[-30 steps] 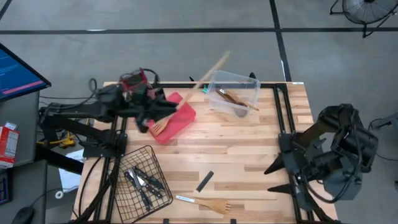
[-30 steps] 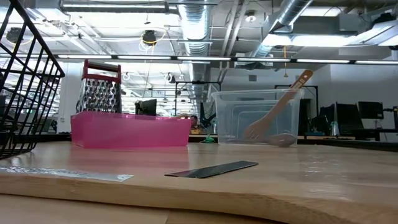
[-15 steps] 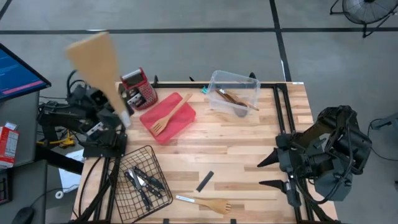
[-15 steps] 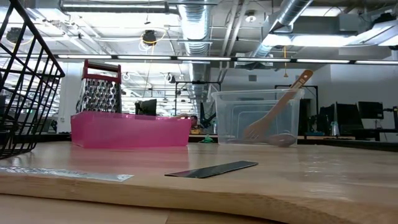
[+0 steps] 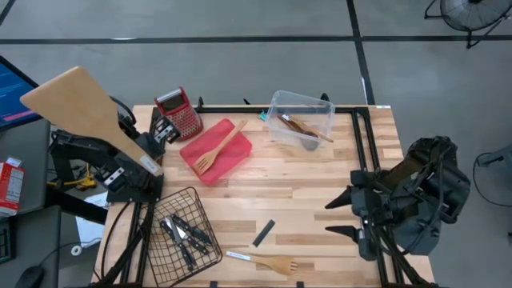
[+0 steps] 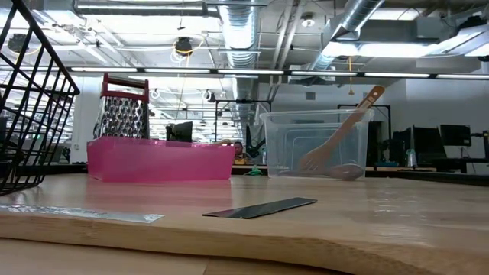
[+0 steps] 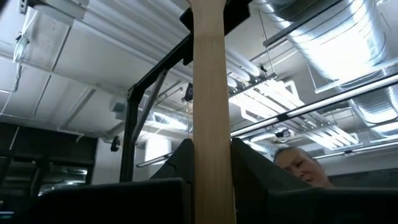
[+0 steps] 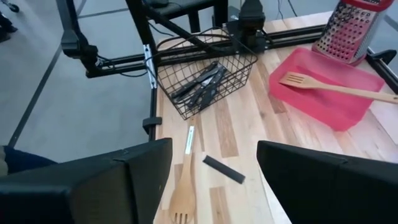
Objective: Pick & Place Kitchen Items
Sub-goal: Put the wooden spatula into the red bin
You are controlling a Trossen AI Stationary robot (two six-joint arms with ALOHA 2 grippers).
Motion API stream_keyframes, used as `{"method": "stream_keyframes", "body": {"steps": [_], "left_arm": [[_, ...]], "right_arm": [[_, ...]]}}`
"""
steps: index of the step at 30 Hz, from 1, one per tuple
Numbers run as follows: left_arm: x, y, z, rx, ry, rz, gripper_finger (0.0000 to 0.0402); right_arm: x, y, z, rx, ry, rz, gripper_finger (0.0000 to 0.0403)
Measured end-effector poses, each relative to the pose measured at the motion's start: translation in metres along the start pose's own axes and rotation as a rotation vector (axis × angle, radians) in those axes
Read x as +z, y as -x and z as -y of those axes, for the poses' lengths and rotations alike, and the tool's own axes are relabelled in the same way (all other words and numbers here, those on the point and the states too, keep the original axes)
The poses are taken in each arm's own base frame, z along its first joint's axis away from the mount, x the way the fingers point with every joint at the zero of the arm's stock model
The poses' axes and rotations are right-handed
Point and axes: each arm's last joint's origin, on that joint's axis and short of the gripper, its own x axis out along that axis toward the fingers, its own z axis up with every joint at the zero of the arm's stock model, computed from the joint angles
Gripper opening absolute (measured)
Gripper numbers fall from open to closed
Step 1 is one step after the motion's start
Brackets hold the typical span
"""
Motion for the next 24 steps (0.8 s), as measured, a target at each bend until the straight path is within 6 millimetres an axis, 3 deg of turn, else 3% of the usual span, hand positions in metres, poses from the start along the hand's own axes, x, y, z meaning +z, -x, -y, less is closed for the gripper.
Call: {"method": "stream_keyframes", "body": {"steps": [7,11,18,24], "left_arm": [[-0.005,0.001,-0.002,0.027,-0.062,-0.069,0.0046],[-0.018,0.007,-0.010,0.218,-0.188,-0.230,0.0045],[-0.028,0.018,-0.029,0.692,-0.664,-0.463,0.0046],[-0.014,0.033,-0.056,1.009,-1.094,-0.643,0.0046]], "right_arm": [[0.000,0.000,0.000,0.000,0.000,0.001,0.0249],[0.000,0.000,0.001,-0.001,-0.010,0.001,0.0249],[0.005,-0.005,0.006,-0.043,-0.113,0.024,0.0249],[0.018,-0.018,0.024,-0.184,-0.236,0.117,0.0249]]}}
